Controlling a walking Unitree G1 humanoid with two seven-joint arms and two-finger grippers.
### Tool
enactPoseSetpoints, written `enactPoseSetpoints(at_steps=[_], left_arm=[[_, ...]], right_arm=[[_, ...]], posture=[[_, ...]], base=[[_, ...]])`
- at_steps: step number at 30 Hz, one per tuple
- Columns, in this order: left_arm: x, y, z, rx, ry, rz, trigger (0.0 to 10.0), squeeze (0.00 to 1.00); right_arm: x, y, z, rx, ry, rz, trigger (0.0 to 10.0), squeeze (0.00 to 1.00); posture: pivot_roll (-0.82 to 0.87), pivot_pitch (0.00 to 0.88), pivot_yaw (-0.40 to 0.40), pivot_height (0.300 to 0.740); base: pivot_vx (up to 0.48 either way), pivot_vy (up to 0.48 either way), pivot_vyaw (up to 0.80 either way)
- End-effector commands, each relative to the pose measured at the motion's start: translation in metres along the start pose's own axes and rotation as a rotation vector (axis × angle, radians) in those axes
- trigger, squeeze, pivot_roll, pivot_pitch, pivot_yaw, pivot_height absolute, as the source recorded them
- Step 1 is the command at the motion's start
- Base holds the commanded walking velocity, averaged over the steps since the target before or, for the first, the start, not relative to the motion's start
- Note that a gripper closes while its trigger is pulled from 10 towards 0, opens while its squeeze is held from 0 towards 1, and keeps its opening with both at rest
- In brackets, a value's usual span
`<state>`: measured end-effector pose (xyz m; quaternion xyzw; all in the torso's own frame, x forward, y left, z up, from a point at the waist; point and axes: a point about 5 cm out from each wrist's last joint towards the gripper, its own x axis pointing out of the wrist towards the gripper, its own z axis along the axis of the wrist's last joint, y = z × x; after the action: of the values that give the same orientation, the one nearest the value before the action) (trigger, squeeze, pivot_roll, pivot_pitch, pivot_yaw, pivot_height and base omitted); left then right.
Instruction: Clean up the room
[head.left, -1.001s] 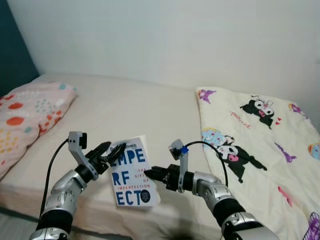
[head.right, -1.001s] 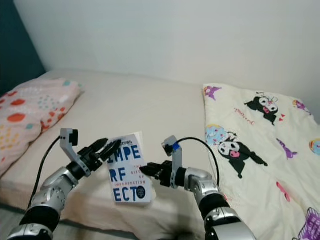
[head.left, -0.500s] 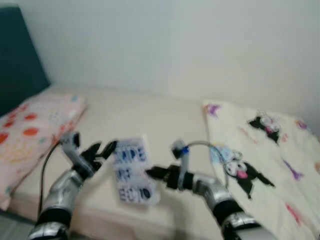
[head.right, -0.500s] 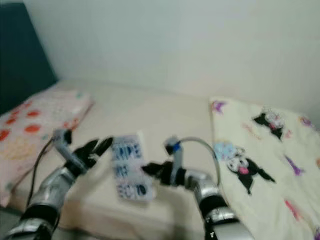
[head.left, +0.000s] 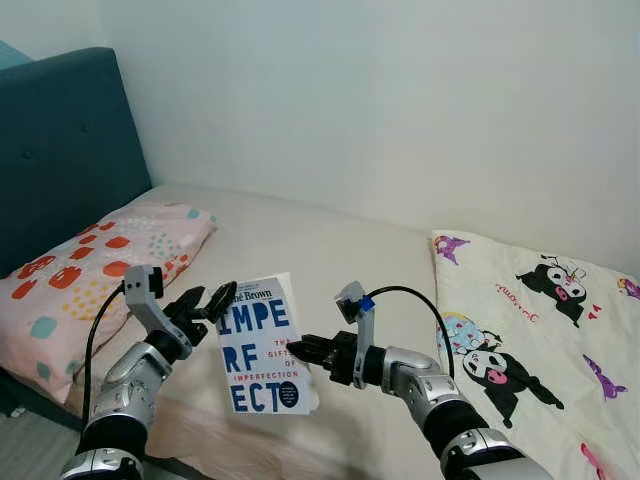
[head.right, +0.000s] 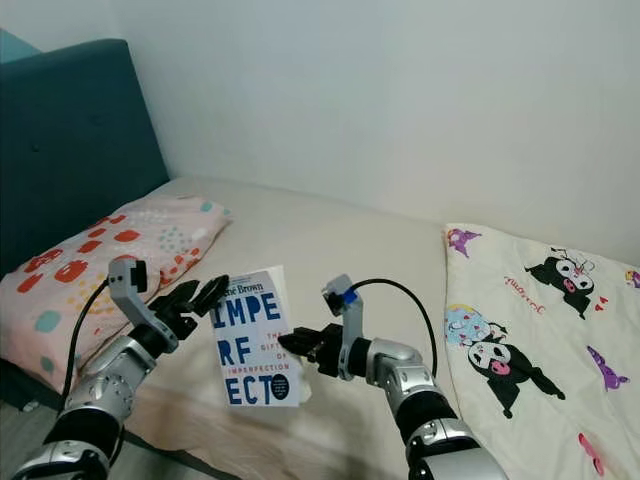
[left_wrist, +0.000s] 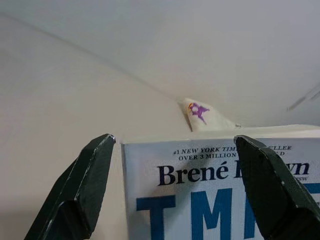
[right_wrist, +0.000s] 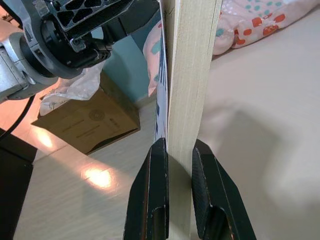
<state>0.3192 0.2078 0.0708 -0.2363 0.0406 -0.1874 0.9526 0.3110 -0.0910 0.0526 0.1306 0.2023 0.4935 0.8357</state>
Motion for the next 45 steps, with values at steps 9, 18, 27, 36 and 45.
enactPoseSetpoints(at_steps=[9,18,27,36,45], left_arm=[[0.003,-0.008,0.003,0.039,-0.001,-0.077,10.0,0.00],[0.005,-0.015,0.028,0.089,-0.036,-0.213,10.0,0.00],[-0.018,-0.004,0.048,-0.015,-0.069,-0.348,10.0,0.00],[-0.029,-0.031,0.027,-0.139,0.016,-0.596,10.0,0.00],[-0.031,-0.051,0.038,-0.162,-0.020,-0.755,10.0,0.00]], right_arm=[[-0.008,0.001,0.006,0.001,-0.059,0.069,10.0,0.00],[-0.030,-0.013,0.014,-0.028,-0.054,0.045,10.0,0.00],[-0.083,-0.027,0.064,0.114,-0.505,0.110,10.0,0.00],[-0.070,0.011,0.071,0.129,-0.527,0.418,10.0,0.00],[-0.055,0.020,0.032,0.029,-0.151,0.430,10.0,0.00]], posture=[[0.05,0.000,-0.052,0.740],[0.05,0.000,-0.049,0.740],[0.04,0.000,-0.036,0.740],[0.03,0.000,-0.030,0.740],[0.03,0.000,-0.033,0.740]], base=[[0.000,0.000,0.00],[0.000,0.000,0.00],[0.000,0.000,0.00],[0.000,0.000,0.00],[0.000,0.000,0.00]])
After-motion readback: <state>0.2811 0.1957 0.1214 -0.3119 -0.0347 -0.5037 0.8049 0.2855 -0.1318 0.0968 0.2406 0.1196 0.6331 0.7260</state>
